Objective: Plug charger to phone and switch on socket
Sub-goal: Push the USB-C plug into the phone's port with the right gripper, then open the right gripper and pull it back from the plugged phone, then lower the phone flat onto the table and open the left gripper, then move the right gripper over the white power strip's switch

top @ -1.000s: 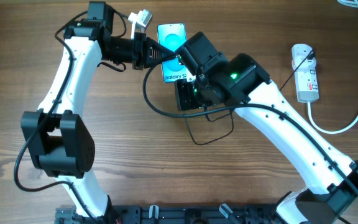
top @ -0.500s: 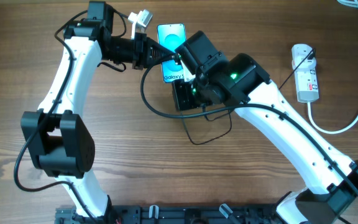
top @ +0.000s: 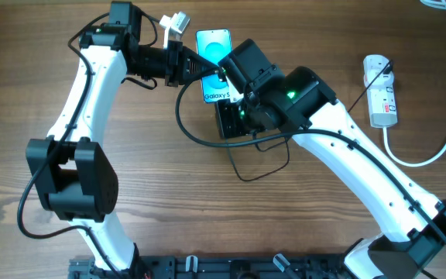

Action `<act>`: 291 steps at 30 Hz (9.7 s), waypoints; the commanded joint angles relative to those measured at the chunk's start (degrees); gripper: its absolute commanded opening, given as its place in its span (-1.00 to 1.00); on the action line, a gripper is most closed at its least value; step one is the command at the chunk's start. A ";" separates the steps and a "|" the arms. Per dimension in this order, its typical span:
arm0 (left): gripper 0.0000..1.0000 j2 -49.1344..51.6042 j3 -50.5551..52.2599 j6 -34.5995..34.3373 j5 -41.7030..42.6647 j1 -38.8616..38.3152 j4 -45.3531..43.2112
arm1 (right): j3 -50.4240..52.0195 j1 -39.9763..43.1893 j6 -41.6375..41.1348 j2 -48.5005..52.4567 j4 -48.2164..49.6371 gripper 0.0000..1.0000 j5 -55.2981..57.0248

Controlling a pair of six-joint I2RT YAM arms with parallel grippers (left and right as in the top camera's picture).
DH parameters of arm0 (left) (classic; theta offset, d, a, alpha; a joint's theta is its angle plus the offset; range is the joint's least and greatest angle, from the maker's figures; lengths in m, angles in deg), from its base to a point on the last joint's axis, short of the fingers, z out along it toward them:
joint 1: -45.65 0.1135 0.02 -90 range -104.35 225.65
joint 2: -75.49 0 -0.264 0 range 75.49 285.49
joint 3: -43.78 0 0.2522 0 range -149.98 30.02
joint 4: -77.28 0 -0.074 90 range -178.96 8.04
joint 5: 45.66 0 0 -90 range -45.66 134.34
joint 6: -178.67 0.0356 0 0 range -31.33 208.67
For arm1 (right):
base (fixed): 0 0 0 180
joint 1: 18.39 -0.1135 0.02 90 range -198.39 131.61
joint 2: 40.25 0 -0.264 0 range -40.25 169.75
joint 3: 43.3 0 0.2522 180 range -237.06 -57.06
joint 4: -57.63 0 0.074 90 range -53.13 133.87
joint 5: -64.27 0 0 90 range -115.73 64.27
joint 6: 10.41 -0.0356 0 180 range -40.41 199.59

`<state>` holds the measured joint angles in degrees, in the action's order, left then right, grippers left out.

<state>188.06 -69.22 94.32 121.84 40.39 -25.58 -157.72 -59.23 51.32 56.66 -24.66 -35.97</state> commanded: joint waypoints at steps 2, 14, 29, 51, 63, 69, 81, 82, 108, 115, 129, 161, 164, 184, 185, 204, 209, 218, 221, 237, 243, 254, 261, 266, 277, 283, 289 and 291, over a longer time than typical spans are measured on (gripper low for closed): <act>-0.92 -1.77 0.02 0.33 3.04 -0.15 -0.22 | -0.52 -0.17 -0.85 0.28 0.37 -0.91 1.40; -0.92 -1.77 0.02 1.60 4.11 -0.15 -0.20 | -0.48 -0.17 -0.87 0.39 0.13 -0.91 1.22; -0.92 -1.79 0.02 1.57 4.13 -0.15 -0.17 | -0.48 -0.15 -1.75 0.50 0.35 -0.91 2.16; -0.92 -1.79 0.02 1.60 3.43 -0.15 -0.81 | -0.48 -0.15 -1.75 0.50 1.29 -0.91 1.46; -0.92 -1.79 0.02 1.57 3.43 -0.15 -0.81 | -0.48 -0.15 -1.81 0.50 1.99 -0.91 3.85; -0.92 -1.79 0.02 1.60 3.41 -0.15 -0.83 | -0.48 -0.15 -1.88 0.50 2.32 -0.91 3.85; -0.92 -1.79 0.02 1.60 3.43 -0.15 -0.81 | -0.48 -0.11 -1.88 0.50 3.69 -0.91 4.52; -0.92 -1.77 0.02 1.60 3.43 -0.15 -0.81 | -0.48 -0.11 -1.88 0.50 4.00 -0.91 4.52; -0.92 -1.79 0.02 1.60 1.68 -1.79 3.69 | -0.48 -0.11 6.45 0.50 15.65 -0.88 13.38; -0.92 -1.79 0.02 1.62 -0.46 -1.88 3.48 | -0.50 -0.11 5.57 0.39 15.56 -0.88 13.20; -0.92 -1.77 0.02 2.91 -0.63 -2.03 4.35 | -0.81 -0.07 4.15 0.37 17.86 -0.55 13.25; -0.92 15.96 0.04 -7.67 -27.89 -12.55 -7.08 | -0.42 9.64 -7.74 -11.19 -16.41 0.99 13.44; -0.92 17.97 0.04 -7.89 -27.85 -12.57 -7.08 | -0.42 9.64 -7.76 -11.19 -16.72 0.99 13.44; -0.62 22.47 0.04 -10.91 -39.69 -17.29 -11.06 | -0.42 9.64 -9.31 -11.19 -16.33 1.00 13.44; -0.59 22.47 0.04 -10.91 -39.69 -17.29 -11.06 | -0.42 9.64 -9.29 -11.19 -16.33 0.99 13.49; 1.00 15.21 0.02 -11.26 -52.06 -8.96 -3.72 | -0.09 20.70 -9.20 -10.67 -16.87 0.99 27.23; 1.00 0.66 0.02 -11.28 -63.43 -7.96 -2.86 | -0.09 34.36 -4.26 -6.51 -13.07 0.99 26.51; 1.00 -22.95 0.02 -16.41 -81.44 -6.34 -3.08 | -0.09 55.34 1.92 9.05 0.33 0.99 19.10; 1.00 -25.81 0.02 -16.41 -81.44 -6.36 -3.04 | -0.09 60.57 2.12 13.20 3.91 1.00 18.91; 1.00 -25.83 0.02 -16.41 -81.44 -6.36 -3.04 | -0.09 65.35 6.97 24.41 14.88 0.99 15.19; 1.00 -25.83 0.02 -16.41 -81.44 -6.36 -3.04 | -0.07 65.29 10.03 26.60 16.00 1.00 13.20; 1.00 -25.83 0.02 -16.41 -81.44 -6.36 -3.04 | 1.05 65.94 9.81 30.99 18.03 0.99 14.43; 1.00 -25.83 0.02 -16.41 -81.44 -6.36 -3.04 | 1.05 65.94 10.25 33.68 17.40 1.00 13.27; 1.00 -25.83 0.02 -16.41 -81.44 -6.36 -3.04 | 1.05 65.94 10.29 34.14 16.92 1.00 10.67; 1.00 -25.83 0.02 -16.41 -81.44 -6.36 -3.04 | -0.04 66.23 9.79 33.55 16.24 0.99 8.87; 1.00 -25.83 0.02 -16.41 -81.44 -6.36 -3.04 | -0.55 67.17 8.59 28.46 15.50 1.00 7.87; 1.00 -25.83 0.02 -16.41 -81.44 -6.36 -3.04 | -0.52 67.17 8.79 27.80 14.97 0.99 3.96; 1.00 -25.83 0.02 -16.41 -81.44 -6.36 -3.04 | -0.48 67.17 8.85 27.80 14.91 0.99 3.96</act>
<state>162.49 -69.57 78.45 41.16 33.92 -28.56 -157.41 8.29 60.19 86.16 -9.49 -30.27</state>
